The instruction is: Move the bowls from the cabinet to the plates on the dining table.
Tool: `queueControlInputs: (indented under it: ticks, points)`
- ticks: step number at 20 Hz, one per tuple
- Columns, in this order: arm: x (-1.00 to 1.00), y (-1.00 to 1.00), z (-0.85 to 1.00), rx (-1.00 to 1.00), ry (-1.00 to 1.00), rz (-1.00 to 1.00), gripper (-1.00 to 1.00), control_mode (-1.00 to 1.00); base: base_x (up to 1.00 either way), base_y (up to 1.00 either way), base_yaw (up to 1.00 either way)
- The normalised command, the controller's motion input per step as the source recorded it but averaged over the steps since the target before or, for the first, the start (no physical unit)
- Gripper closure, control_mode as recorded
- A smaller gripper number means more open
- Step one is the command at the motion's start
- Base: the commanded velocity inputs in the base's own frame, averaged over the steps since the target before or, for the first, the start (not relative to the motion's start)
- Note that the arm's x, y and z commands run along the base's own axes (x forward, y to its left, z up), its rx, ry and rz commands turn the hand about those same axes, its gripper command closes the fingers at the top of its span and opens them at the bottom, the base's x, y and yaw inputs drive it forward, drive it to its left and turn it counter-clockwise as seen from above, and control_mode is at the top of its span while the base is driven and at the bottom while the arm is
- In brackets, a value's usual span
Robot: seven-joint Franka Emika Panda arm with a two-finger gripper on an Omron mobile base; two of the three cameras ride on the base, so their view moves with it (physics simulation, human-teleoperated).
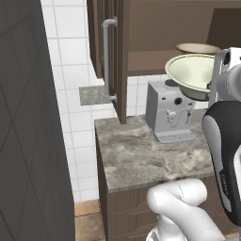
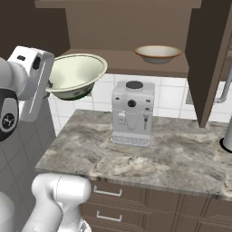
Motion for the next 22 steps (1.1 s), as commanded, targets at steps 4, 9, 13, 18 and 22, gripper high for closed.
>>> queueControlInputs:
  ticks: [4, 9, 13, 18, 22]
  points:
    - [0.0, 0.0, 0.0, 0.0, 0.0, 0.0, 1.0, 1.0, -0.15, 0.0, 0.0]
    - [0.0, 0.0, 0.0, 0.0, 0.0, 0.0, 1.0, 1.0, -0.13, 0.0, 0.0]
    - [0.0, 0.0, 0.0, 0.0, 0.0, 0.0, 1.0, 1.0, -0.35, -0.03, 0.0]
    - [0.0, 0.0, 0.0, 0.0, 0.0, 0.0, 1.0, 1.0, -0.6, -0.16, -0.03]
    - [0.0, 0.0, 0.0, 0.0, 0.0, 0.0, 1.0, 1.0, -0.58, -0.19, -0.04]
